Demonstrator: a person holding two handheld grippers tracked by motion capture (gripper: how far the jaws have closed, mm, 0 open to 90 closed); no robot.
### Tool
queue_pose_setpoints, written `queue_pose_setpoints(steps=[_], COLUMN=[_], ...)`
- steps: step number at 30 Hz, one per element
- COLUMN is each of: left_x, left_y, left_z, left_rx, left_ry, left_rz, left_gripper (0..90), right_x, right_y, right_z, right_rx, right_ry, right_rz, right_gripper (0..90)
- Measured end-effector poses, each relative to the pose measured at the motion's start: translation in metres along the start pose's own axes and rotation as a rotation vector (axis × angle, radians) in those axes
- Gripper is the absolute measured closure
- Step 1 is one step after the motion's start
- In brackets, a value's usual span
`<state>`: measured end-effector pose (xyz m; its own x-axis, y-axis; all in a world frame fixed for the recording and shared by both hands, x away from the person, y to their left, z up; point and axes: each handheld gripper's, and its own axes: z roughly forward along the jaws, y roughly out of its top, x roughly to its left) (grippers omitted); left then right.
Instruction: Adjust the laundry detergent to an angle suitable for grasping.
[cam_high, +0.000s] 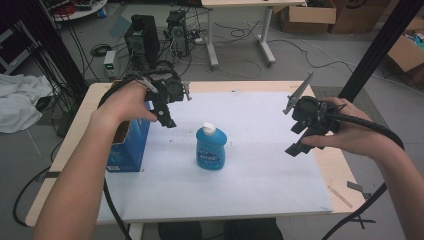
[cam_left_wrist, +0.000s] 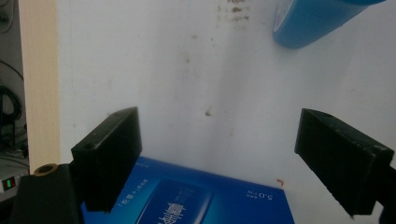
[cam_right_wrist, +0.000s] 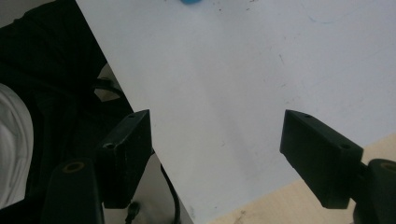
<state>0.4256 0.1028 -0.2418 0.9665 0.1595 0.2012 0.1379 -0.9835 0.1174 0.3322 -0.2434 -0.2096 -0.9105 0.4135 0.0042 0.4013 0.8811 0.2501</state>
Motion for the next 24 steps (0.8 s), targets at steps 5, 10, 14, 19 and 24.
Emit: queue_pose_setpoints(steps=[5,10,14,19,24], left_x=[0.001,0.0,-0.001,-0.004,-0.005], left_y=[0.001,0.0,-0.001,0.001,-0.001], left_z=[-0.002,-0.006,-0.007,-0.007,-0.01], left_rx=[-0.003,-0.011,-0.012,0.0,-0.009], left_ry=[-0.006,-0.005,0.0,0.002,0.009], left_rz=[-0.007,-0.014,-0.018,-0.01,-0.007], left_gripper=[15.4,15.4,15.4,15.4,15.4], right_x=[-0.002,0.0,-0.001,0.0,0.001], right_y=[-0.002,-0.003,-0.003,-0.004,-0.004], right_z=[0.0,-0.002,-0.001,0.002,0.001], right_rx=[0.005,-0.007,-0.005,0.0,-0.005], right_ry=[-0.002,-0.002,-0.002,0.0,0.0], right_rz=[0.007,-0.002,0.001,-0.003,-0.002], right_gripper=[24.5,24.4,24.4,24.4,24.5])
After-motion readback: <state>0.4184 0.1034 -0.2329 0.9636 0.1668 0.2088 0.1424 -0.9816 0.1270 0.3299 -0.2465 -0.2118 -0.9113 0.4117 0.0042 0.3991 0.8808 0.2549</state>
